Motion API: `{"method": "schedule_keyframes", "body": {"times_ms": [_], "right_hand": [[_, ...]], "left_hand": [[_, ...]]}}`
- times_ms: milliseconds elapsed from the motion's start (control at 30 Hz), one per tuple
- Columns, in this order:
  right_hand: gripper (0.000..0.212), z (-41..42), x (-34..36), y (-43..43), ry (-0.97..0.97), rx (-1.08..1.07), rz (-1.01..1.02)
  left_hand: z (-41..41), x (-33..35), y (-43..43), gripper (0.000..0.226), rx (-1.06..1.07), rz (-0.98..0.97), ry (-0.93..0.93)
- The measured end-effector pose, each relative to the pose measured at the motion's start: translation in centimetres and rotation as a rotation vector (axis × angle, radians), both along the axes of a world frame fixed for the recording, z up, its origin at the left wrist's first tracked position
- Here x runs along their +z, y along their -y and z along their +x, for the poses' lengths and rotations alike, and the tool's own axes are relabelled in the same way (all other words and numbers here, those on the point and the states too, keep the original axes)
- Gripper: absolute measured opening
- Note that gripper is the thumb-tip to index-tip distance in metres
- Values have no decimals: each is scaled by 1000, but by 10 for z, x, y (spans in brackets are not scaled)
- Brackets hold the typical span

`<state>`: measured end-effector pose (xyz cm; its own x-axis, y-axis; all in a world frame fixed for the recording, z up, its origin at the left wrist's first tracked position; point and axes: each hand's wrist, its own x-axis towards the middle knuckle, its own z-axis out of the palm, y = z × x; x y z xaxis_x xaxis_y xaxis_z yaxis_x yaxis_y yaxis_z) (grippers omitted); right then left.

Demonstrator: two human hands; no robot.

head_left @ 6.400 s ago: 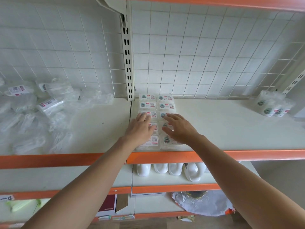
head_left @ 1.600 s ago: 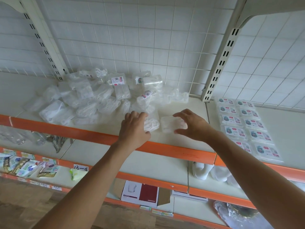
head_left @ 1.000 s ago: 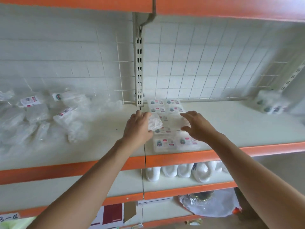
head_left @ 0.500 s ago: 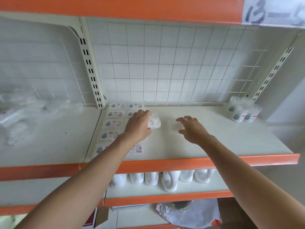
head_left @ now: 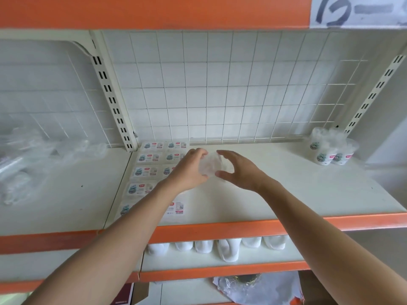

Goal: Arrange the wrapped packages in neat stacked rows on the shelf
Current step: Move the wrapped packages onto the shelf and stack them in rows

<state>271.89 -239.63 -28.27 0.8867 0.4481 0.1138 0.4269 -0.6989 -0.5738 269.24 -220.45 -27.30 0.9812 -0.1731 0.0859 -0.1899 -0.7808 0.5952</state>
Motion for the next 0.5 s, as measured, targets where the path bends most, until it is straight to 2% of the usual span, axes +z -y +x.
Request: {"method": "schedule_keyframes", "body": {"times_ms": [133, 200, 300, 367, 433, 500], "right_hand": [[58, 9, 4, -7, -157, -8, 262], [55, 12, 5, -10, -113, -33, 322], [59, 17, 6, -17, 98, -43, 274], [62, 19, 6, -22, 223, 14, 198], [66, 18, 7, -28, 283, 71, 138], [73, 17, 8, -35, 303, 102, 132]], "left_hand": [[8, 3, -10, 62, -5, -49, 1], [11, 7, -13, 60, -8, -64, -18], [16, 13, -13, 49, 38, -166, -103], [19, 16, -12, 39, 97, -341, -199], [21, 17, -11, 28, 135, -547, -264], [24, 17, -10, 32, 148, -628, -271]]}}
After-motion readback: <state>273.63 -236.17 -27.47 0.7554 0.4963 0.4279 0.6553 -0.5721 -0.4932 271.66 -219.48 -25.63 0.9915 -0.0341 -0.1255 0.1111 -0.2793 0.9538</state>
